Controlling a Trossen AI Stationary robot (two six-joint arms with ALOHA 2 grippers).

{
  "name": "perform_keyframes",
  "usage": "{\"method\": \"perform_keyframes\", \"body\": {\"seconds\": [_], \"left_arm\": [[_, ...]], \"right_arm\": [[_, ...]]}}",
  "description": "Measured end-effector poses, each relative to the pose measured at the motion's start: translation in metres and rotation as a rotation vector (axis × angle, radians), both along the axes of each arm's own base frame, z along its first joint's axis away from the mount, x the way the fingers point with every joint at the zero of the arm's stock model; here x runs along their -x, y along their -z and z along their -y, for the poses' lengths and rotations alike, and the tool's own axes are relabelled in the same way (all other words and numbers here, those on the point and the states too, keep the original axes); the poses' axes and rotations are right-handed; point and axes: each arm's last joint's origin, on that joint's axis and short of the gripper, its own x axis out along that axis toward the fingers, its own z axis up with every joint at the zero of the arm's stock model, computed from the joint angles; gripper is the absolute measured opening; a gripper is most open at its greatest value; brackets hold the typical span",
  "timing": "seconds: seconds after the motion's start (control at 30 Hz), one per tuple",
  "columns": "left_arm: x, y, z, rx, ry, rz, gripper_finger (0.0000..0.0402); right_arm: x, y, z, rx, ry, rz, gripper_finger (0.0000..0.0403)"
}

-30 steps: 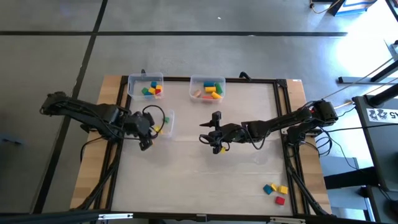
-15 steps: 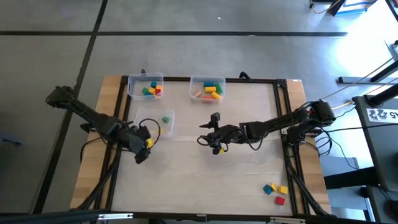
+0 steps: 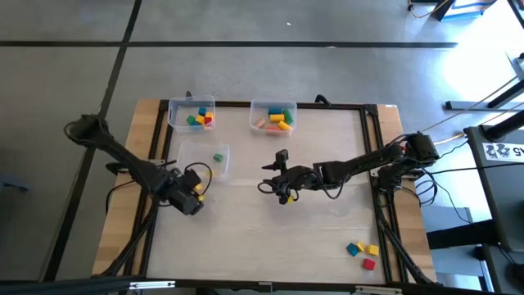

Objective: Sort blocks by size
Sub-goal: Put the yellow triangle game block into the bottom left transparent bin

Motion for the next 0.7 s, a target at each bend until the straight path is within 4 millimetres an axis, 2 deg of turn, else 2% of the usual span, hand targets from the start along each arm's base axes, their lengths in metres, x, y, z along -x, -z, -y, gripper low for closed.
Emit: {"method": "perform_keyframes", "body": {"seconds": [0.37,0.57,0.7], "left_arm": [[-0.002,0.028,-0.001,-0.151,0.015,-0.109,0.0219],[0.001,0.04,-0.004,-0.168,-0.013,-0.068,0.0219],[-0.002,0.042,-0.002,-0.163,0.036,-0.04,0.0219]], "right_arm": [[0.0,0.0,0.0,-0.002,0.001,0.001,0.0227],[0.0,0.0,0.0,-0.005,0.002,0.006,0.0227],[0.0,0.0,0.0,-0.005,0.002,0.006,0.0227]]}}
